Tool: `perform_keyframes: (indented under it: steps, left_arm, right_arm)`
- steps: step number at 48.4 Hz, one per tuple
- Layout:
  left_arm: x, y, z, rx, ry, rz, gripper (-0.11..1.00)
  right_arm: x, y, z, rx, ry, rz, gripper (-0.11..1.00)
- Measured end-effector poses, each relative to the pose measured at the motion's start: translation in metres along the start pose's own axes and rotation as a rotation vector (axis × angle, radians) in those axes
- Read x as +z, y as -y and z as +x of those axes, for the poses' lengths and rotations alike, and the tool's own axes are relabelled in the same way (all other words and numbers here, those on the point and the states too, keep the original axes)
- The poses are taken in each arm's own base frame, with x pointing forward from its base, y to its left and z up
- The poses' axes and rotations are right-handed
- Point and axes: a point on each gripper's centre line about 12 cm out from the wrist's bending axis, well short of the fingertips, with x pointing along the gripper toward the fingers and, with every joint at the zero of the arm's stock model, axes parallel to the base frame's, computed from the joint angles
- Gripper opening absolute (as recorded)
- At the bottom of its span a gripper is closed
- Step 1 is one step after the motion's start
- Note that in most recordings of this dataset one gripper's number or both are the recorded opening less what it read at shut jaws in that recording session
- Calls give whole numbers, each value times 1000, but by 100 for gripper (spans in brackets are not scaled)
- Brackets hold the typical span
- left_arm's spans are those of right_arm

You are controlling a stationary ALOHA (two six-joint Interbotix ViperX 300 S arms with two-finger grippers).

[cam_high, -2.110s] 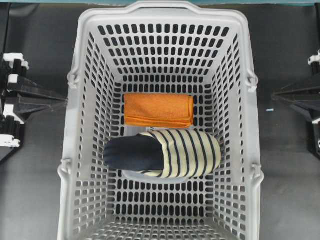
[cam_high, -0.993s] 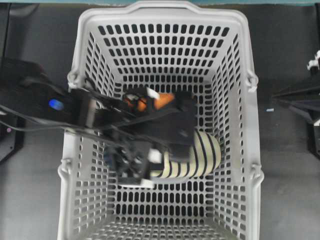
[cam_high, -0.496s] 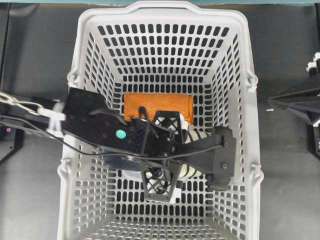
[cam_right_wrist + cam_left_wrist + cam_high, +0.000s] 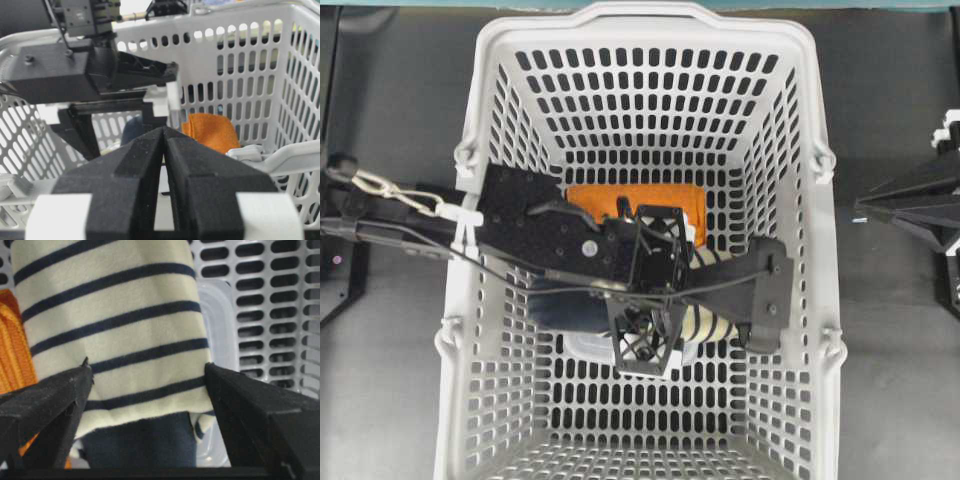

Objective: Pick up the slipper from the shopping basket with the left arm.

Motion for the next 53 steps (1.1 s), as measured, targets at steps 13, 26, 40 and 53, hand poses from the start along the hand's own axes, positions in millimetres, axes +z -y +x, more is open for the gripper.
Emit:
perform_keyframes:
  steps: [13,26,40,53]
  left_arm:
    - [-13,1,20,1,-49,-15,84]
    - [-22,-2,25,3,-68,-20,18]
    - [-14,7,6,-1,-75,-3,5]
    - [9,8,-75,2,-113,2,5]
  right_arm:
    - [-1,0,0,0,-2,2,0]
    - [-1,0,0,0,-2,2,0]
    - [0,0,0,0,2,6,0]
    - [-1,0,0,0,-2,8,0]
